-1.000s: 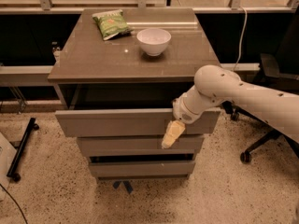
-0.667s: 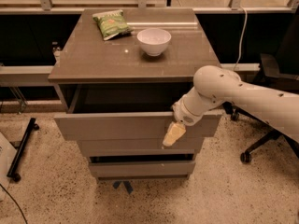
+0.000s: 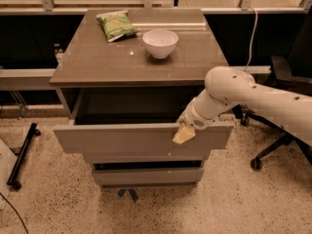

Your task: Open top drawer

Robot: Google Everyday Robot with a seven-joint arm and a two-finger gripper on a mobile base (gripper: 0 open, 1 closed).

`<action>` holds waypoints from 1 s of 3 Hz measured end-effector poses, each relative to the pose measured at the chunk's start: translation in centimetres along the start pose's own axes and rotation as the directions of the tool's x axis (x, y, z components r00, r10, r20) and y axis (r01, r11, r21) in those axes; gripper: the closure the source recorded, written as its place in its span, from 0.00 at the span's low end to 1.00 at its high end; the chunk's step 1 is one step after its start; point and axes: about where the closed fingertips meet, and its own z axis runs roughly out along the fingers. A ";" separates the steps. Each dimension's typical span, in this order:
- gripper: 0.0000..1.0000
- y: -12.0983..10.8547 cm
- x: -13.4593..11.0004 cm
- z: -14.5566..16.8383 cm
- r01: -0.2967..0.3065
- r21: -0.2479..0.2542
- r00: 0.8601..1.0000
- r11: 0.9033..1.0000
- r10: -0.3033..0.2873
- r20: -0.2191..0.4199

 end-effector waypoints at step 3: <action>0.00 0.1 0.0 0.1 0.001 -0.005 1.000 1.000 -0.001 -0.001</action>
Offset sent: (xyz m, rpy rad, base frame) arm 0.0000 0.0000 0.0011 0.0000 0.0000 0.0000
